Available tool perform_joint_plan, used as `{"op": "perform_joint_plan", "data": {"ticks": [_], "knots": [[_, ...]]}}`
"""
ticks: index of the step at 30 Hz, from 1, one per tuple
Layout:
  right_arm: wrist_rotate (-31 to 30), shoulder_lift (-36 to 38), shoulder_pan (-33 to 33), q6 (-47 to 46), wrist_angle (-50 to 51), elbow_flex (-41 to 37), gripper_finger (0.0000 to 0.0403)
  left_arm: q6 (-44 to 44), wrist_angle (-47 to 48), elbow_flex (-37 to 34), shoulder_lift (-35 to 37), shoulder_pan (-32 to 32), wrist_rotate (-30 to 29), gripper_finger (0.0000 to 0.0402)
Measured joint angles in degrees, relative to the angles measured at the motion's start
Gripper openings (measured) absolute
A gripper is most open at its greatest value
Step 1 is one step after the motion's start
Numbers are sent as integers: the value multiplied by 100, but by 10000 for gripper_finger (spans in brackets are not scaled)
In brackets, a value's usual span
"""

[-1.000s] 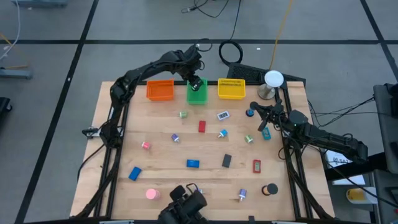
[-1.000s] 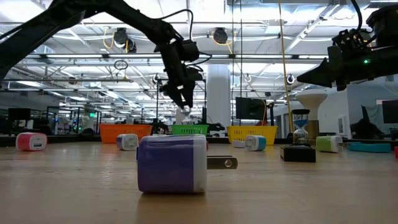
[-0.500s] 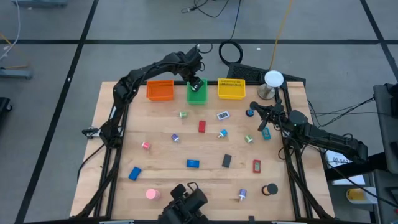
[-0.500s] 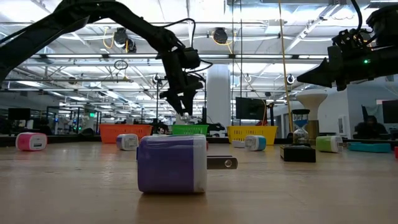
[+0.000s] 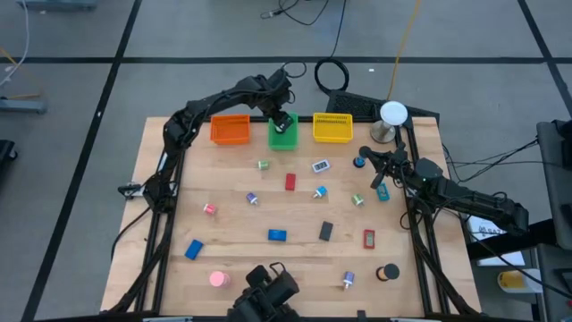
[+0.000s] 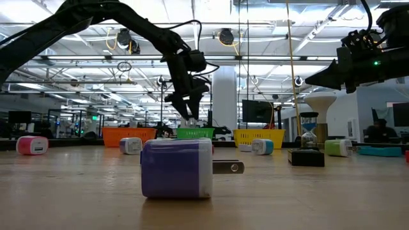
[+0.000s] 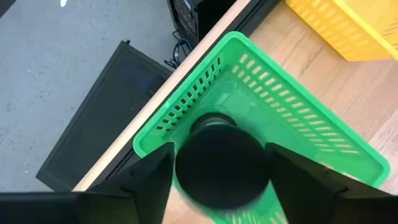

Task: Pick & Place Office items
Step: Put the white hourglass into the green bin, then put the top red digital clock into the orange bin

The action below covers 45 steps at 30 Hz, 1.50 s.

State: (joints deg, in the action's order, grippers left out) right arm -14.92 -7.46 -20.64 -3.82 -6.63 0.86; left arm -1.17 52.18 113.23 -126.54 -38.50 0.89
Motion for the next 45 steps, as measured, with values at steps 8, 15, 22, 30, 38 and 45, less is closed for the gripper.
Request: {"op": "perform_joint_plan", "data": {"ticks": [8, 15, 22, 30, 38, 45], "knots": [[0, 0, 0, 0, 0, -2, 0, 164, 68, 0, 215, 0, -100, 307], [0, 0, 0, 0, 0, 0, 0, 508, 439, -4, 880, 49, -267, 267], [1, 0, 0, 0, 1, 0, 0, 698, -1144, -1876, 2249, 363, -186, 165], [2, -2, 0, -1, 1, 0, 0, 528, -5130, -5423, 4248, 1016, 72, 84], [2, -1, 0, 0, 0, -2, 0, 115, -8759, -7873, 5114, 1495, 559, 51], [2, -2, 0, 0, 1, 0, 0, -72, -9519, -8659, 5135, 1742, 684, 35]]}}
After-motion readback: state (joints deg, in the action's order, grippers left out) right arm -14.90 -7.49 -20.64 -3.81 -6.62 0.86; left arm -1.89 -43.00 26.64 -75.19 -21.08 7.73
